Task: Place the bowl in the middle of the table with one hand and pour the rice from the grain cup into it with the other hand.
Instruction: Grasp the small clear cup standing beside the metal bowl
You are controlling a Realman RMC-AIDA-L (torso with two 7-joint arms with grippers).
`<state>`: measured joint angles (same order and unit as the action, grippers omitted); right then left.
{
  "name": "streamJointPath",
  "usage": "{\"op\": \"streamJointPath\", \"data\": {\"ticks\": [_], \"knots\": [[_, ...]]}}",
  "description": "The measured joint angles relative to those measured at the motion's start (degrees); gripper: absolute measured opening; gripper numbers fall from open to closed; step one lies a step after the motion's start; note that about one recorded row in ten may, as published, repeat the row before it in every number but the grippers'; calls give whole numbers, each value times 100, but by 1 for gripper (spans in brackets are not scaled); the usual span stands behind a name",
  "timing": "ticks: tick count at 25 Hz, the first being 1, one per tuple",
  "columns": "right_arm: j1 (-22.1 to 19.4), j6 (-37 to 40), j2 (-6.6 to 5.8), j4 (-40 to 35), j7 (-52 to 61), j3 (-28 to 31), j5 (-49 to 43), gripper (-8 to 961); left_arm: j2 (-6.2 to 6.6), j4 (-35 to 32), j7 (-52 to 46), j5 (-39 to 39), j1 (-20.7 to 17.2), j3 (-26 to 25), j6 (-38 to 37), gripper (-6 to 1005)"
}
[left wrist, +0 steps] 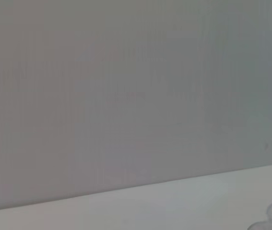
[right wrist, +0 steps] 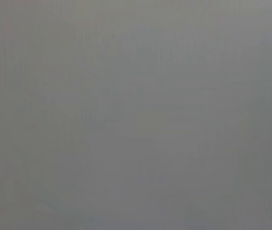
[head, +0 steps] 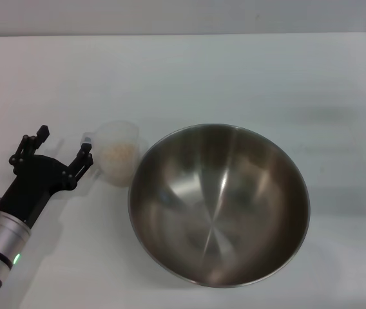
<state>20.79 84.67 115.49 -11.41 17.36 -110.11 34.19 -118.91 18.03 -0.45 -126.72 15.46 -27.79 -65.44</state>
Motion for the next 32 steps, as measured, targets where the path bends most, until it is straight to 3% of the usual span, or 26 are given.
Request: {"op": "streamJointPath", "data": {"ticks": [11,22,32], "knots": [[42,-38,0,-10,5,0,0,415,-19,44,37,-3,37,-156,131,708],[60,-48,0,-8,6,0,19,415,-27,103,211,-43,66,-133,121,271],[33,-48,0,22,13,8,44,416,-27,157,354,-34,80,-129,119,69]]}}
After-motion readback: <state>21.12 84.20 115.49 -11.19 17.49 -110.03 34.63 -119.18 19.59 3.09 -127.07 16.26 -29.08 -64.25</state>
